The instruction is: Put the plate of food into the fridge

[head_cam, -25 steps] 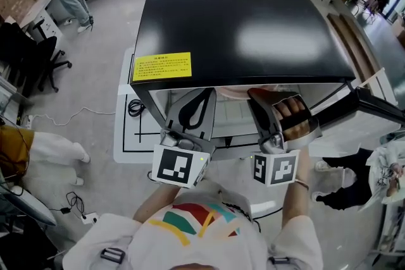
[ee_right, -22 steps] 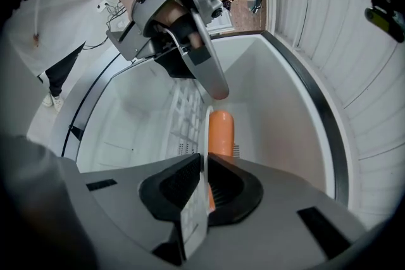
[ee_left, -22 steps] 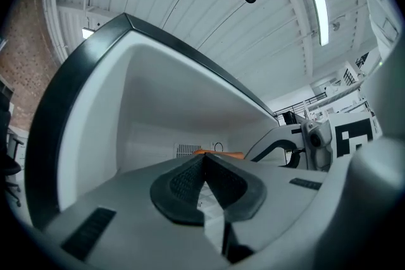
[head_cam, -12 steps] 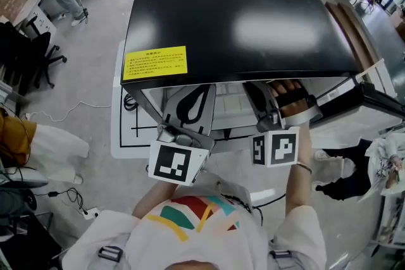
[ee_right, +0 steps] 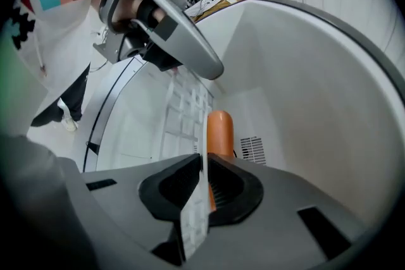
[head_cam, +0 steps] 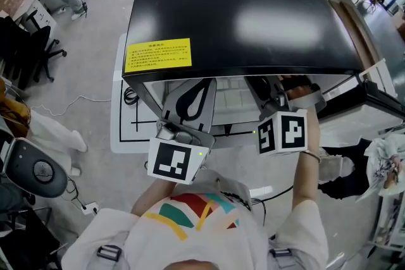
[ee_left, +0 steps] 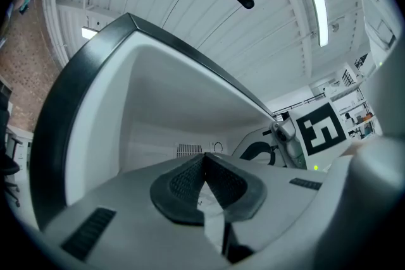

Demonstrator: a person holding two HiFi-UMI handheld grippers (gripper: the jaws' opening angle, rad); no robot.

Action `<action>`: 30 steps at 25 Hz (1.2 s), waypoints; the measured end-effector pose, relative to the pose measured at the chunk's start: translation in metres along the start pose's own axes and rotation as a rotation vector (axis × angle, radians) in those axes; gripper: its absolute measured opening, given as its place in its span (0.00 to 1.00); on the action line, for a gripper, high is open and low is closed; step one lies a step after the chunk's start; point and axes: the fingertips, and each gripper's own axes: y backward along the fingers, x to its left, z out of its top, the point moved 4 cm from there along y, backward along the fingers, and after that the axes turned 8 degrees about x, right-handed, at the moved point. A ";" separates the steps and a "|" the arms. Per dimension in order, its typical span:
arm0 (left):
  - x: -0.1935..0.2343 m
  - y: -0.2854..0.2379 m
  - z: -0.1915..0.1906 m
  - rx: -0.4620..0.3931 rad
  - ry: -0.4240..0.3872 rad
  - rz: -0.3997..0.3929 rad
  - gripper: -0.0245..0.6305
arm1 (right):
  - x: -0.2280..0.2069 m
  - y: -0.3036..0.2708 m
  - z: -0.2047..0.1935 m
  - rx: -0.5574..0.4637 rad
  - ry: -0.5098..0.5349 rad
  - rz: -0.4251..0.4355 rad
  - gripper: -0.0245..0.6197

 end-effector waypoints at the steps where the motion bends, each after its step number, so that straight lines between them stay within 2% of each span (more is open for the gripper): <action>1: 0.000 0.001 0.000 0.001 0.000 0.003 0.05 | -0.001 0.000 -0.001 -0.009 -0.033 0.033 0.10; 7: 0.004 0.004 -0.001 -0.005 0.009 0.023 0.05 | -0.002 0.002 -0.006 -0.027 -0.188 0.193 0.10; 11: 0.001 0.002 0.000 -0.007 0.010 0.019 0.05 | 0.002 0.002 -0.007 -0.031 -0.296 0.330 0.10; 15: 0.000 0.001 0.000 -0.009 0.014 0.011 0.05 | 0.005 0.000 -0.008 -0.023 -0.367 0.385 0.11; 17: 0.000 0.001 0.000 -0.010 0.015 0.009 0.05 | 0.005 0.000 -0.007 -0.063 -0.439 0.409 0.14; 20: 0.000 0.000 0.001 -0.012 0.016 0.010 0.05 | -0.009 0.009 -0.002 -0.202 -0.565 0.379 0.23; 22: -0.001 0.000 0.003 -0.015 0.017 0.009 0.05 | -0.020 0.018 0.001 -0.268 -0.600 0.339 0.23; 26: -0.001 0.000 0.003 -0.024 0.013 0.005 0.05 | -0.024 0.023 0.003 -0.300 -0.619 0.284 0.23; 30: -0.002 0.000 0.004 -0.023 0.009 0.002 0.05 | -0.033 0.030 0.001 -0.363 -0.674 0.180 0.23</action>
